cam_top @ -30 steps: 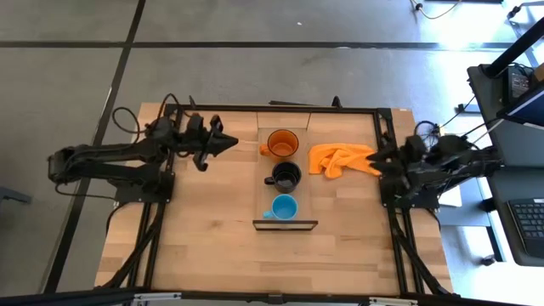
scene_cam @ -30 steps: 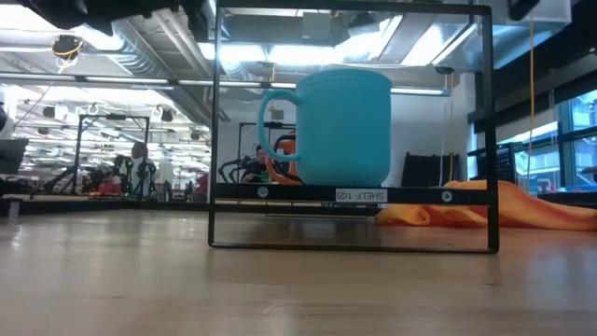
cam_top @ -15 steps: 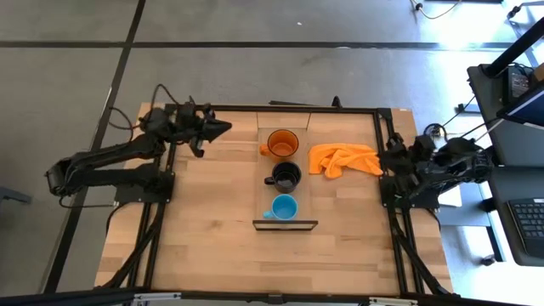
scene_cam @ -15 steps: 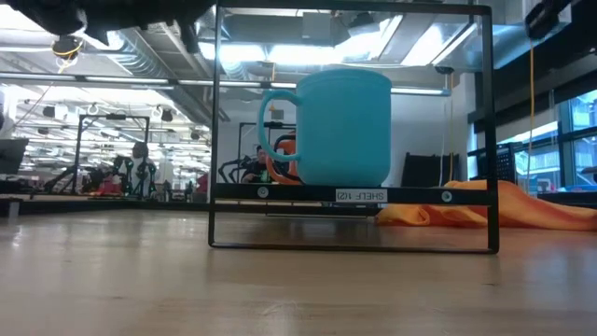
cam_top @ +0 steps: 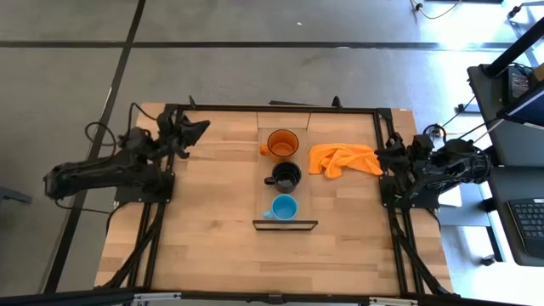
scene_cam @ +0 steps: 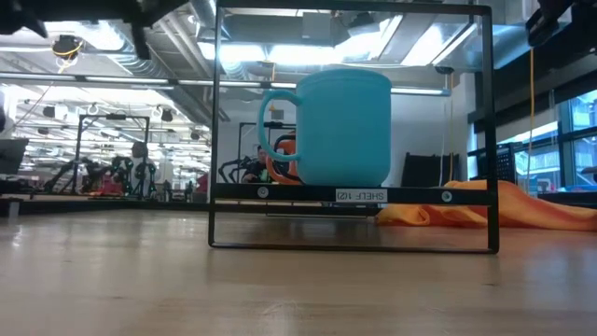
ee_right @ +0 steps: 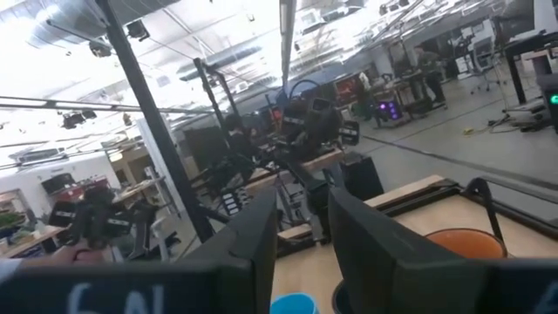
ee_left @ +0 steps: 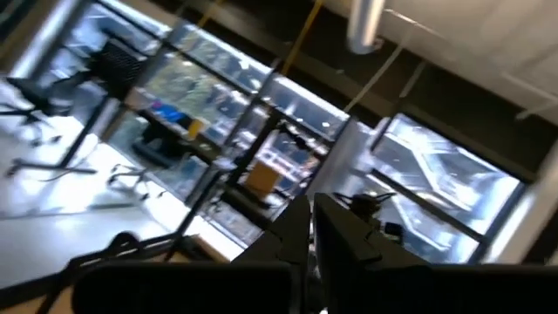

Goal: Stack small to large cups/mugs on shelf
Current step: Return to Home Position

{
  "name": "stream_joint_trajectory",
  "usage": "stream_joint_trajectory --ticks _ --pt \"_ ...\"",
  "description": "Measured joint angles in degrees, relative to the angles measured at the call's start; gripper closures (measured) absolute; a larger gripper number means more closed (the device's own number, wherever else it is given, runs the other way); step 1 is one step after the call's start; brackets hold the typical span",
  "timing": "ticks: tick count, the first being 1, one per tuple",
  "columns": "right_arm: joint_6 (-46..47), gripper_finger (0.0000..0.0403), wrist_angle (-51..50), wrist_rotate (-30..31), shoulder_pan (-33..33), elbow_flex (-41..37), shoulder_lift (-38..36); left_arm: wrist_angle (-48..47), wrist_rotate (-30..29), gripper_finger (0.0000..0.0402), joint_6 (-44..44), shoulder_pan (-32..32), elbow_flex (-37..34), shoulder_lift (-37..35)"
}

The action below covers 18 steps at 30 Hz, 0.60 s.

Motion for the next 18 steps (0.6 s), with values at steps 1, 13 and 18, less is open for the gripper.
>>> stream_joint_trajectory --ticks 1,13,18 --pt "0.02 0.0295 -0.02 0.02 0.0 0.0 0.0 -1.68 -2.73 0.0388 0.35 -1.67 0.0 -0.96" --pt "0.07 0.0295 -0.01 0.13 0.0 0.0 0.0 -10.75 -16.03 0.0388 11.19 -16.27 0.02 -8.29" --pt "0.88 0.0295 -0.55 0.12 0.0 0.0 0.0 -18.03 -20.66 0.0388 11.33 -18.88 0.02 -11.5"
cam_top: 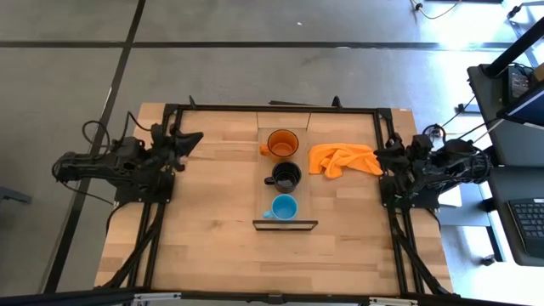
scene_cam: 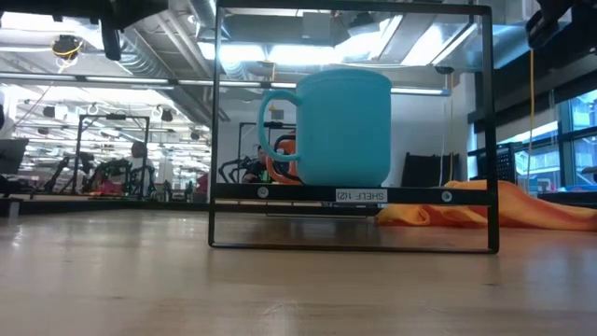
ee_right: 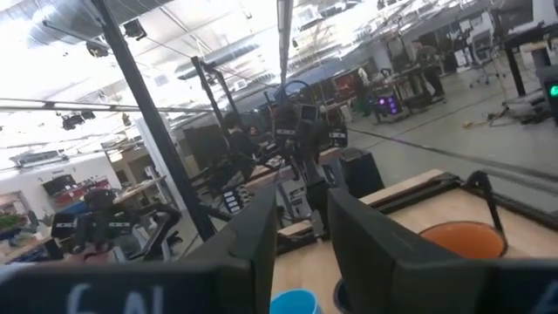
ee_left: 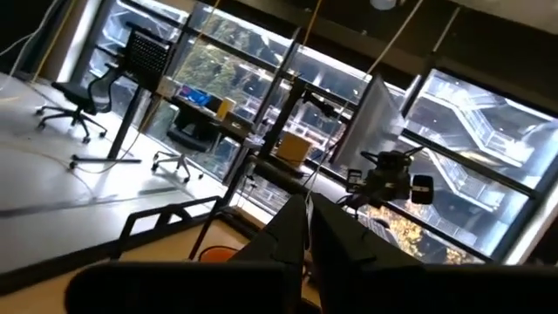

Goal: Stack small to large cups/mugs on shelf
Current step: Return to Home Position

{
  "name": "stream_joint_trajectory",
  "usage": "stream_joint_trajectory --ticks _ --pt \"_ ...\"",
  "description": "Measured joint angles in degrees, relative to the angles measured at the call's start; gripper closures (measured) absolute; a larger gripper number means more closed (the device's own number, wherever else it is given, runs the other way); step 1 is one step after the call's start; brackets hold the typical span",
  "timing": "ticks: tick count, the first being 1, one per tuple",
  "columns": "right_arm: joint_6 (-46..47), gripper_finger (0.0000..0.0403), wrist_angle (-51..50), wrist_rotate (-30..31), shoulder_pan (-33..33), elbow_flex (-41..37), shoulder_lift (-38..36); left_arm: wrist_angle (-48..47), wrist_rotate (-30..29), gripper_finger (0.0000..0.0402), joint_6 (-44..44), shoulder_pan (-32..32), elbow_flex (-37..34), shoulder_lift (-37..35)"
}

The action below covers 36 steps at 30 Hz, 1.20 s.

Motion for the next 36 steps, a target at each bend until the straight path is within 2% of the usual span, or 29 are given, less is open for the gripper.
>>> stream_joint_trajectory --ticks 5,8,13,21,36 --pt "1.97 0.0295 -1.09 -0.05 0.0 0.0 0.0 0.79 0.65 0.0388 4.06 -1.06 -0.17 -2.77" --pt "2.17 0.0295 -1.89 0.16 0.0 0.0 0.0 3.6 0.8 0.0388 4.32 -1.1 -3.33 -5.67" --pt "2.21 0.0295 -2.1 1.49 0.0 0.0 0.0 16.79 5.86 0.0388 5.35 -1.1 -11.47 -9.54" --pt "4.19 0.0295 -2.5 2.94 0.0 0.0 0.0 25.98 9.2 0.0388 4.37 -1.1 -18.06 -11.38" --pt "4.19 0.0295 -3.78 3.86 0.0 0.02 0.0 23.37 9.32 0.0388 5.53 -1.1 -20.06 -11.38"
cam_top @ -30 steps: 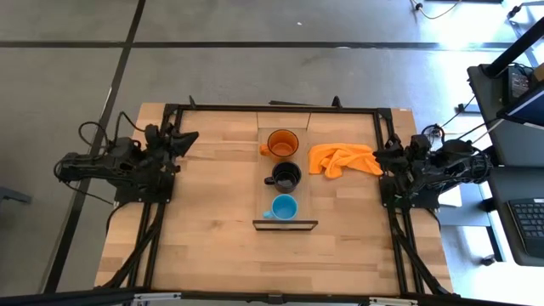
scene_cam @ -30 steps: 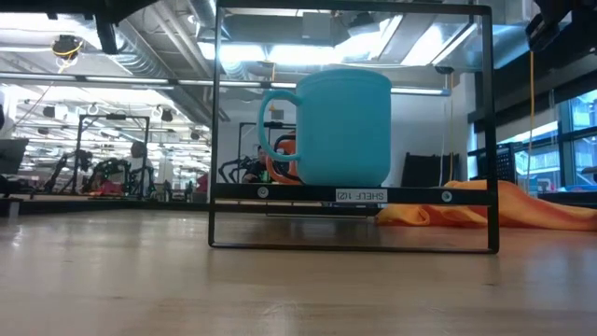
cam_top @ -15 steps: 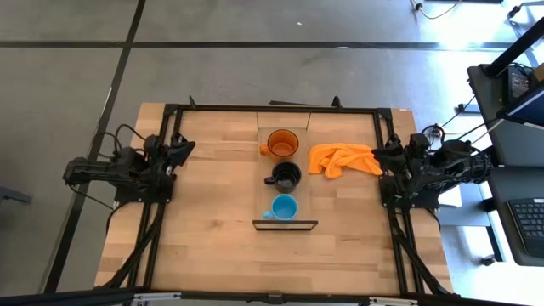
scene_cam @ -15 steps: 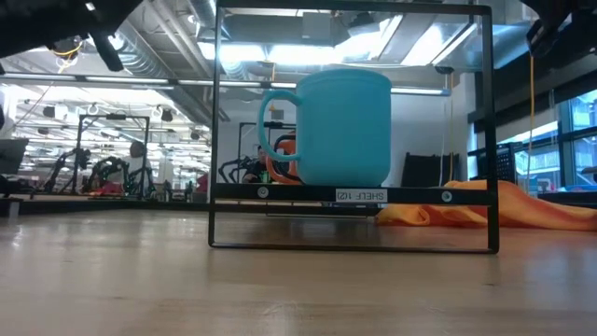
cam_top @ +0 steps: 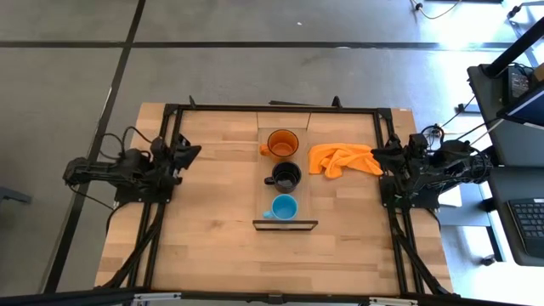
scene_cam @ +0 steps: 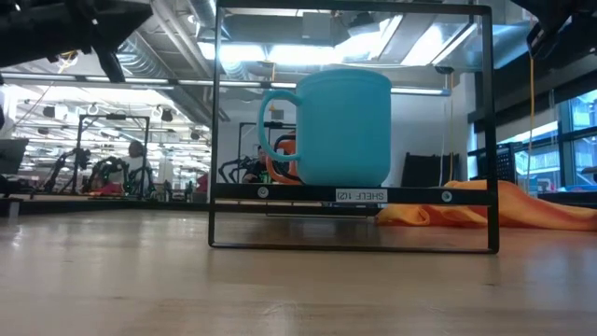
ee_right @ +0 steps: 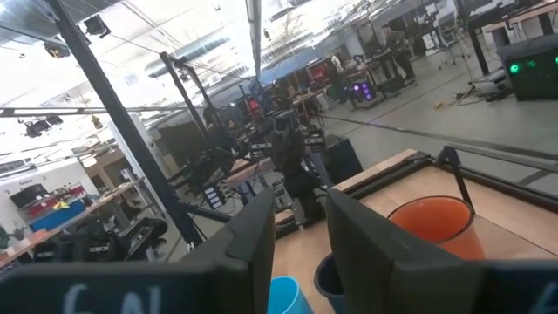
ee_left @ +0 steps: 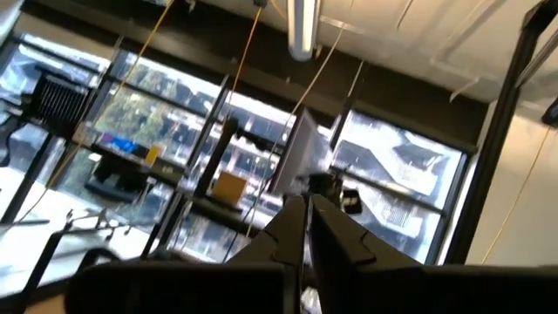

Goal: Stack small to large cups/mugs on shelf
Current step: Return to Home Position

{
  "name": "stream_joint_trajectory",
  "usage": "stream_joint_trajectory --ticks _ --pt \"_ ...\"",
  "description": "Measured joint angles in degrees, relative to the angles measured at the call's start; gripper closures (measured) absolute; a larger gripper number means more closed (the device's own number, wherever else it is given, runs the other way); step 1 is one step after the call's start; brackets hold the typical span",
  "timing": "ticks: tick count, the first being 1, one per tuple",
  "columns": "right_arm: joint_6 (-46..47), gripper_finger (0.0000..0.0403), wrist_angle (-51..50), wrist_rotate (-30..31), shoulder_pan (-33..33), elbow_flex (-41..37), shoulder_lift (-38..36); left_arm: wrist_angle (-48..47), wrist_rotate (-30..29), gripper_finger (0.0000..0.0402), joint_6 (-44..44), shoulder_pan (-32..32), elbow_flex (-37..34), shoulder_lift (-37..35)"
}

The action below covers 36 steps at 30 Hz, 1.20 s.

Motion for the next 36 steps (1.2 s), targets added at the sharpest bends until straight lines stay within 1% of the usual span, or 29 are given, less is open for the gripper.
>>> stream_joint_trajectory --ticks 4,8,12,14,16,18,19,22,26,31,36 --pt "-0.12 0.0295 0.02 0.0 0.0 0.0 0.0 -3.41 -0.33 0.0388 -1.57 0.0 0.0 0.0" --pt "-0.7 0.0295 0.49 -0.44 0.0 0.0 0.0 -3.86 -0.41 0.0388 -1.49 0.0 0.0 0.0" --pt "-2.0 0.0295 0.42 -1.43 0.02 0.04 -0.02 -4.14 -1.89 0.0388 -1.48 0.04 0.0 0.0" --pt "-3.45 0.0295 2.19 -1.43 0.02 0.02 -0.02 -4.15 -2.02 0.0388 -1.57 0.04 0.0 0.0" --pt "-5.35 0.0295 7.69 -1.73 0.02 -0.44 -0.03 -4.16 -2.01 0.0388 -1.88 0.04 0.0 0.0" --pt "-7.82 0.0295 16.62 -3.6 0.02 -2.58 -0.04 -4.3 -2.01 0.0388 -2.75 0.04 0.0 0.0" --pt "-8.91 0.0295 21.42 -4.54 0.02 -4.32 -0.02 -4.3 -1.97 0.0388 -2.9 0.04 0.0 0.0" --pt "-12.05 0.0295 33.59 -4.47 0.01 -10.66 -0.01 -4.3 -1.79 0.0388 -3.23 0.04 0.0 0.0" --pt "-13.91 0.0295 45.86 -4.2 0.0 -16.41 -0.02 -4.29 -1.78 0.0388 -3.35 0.04 0.0 0.0" --pt "-14.43 0.0295 51.69 -3.83 0.0 -18.35 -0.03 -4.3 -1.75 0.0388 -4.28 0.04 0.0 0.0" --pt "-14.26 0.0295 49.65 -2.51 0.0 -18.49 -0.02 -4.59 -2.02 0.0388 -3.58 0.04 0.0 0.0"
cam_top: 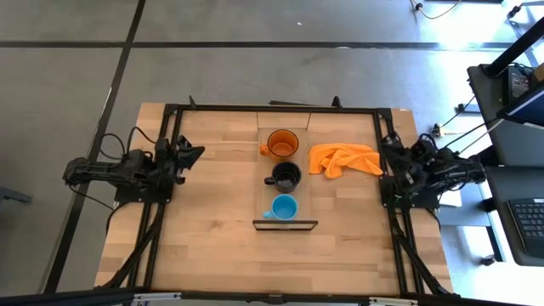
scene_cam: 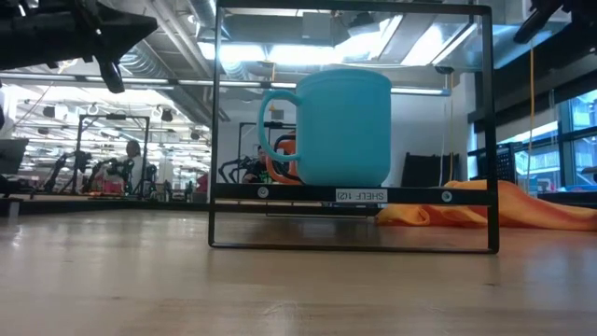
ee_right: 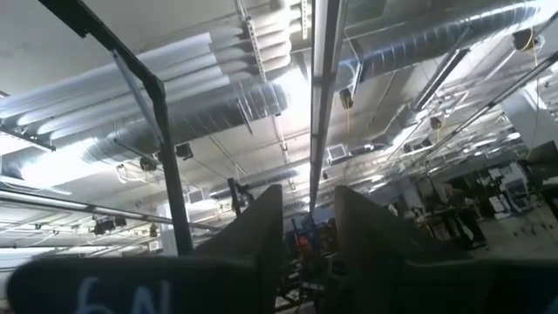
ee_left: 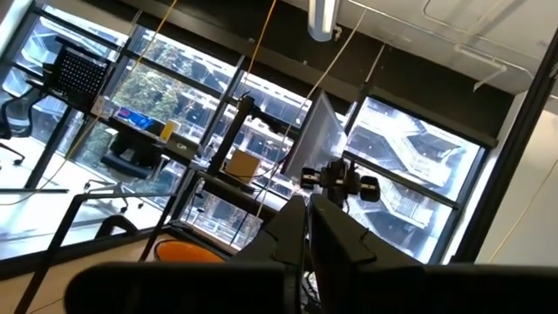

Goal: Stack small to large cups/mugs on shelf
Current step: Return to Home Position

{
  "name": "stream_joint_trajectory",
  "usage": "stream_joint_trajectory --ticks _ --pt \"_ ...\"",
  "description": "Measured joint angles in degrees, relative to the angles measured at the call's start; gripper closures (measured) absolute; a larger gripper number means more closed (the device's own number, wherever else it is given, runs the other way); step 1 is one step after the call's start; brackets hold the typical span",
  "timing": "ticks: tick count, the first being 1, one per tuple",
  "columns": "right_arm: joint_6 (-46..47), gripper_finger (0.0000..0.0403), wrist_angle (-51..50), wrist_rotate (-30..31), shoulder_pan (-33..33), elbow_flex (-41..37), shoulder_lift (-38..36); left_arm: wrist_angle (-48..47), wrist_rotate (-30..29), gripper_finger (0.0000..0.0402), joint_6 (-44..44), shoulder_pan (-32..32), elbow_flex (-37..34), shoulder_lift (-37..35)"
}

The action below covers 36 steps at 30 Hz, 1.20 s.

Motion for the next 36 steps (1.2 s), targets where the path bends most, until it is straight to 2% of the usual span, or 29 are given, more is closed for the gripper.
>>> stream_joint_trajectory --ticks 8,15,20,36 --pt "1.63 0.0295 -1.3 0.0 0.0 -0.55 0.0 -0.94 -0.04 0.0388 0.3 0.0 0.0 0.02" --pt "0.28 0.0295 7.62 1.61 -0.02 -3.78 0.0 -0.91 -0.07 0.0388 -0.24 0.01 0.0 0.0" --pt "1.33 0.0295 7.12 4.04 0.0 -3.98 0.0 -1.02 -0.09 0.0388 -0.63 0.0 0.0 0.02" --pt "2.96 0.0295 7.91 6.45 0.01 -5.62 0.02 -1.91 -0.32 0.0388 -0.85 0.0 0.0 0.02"
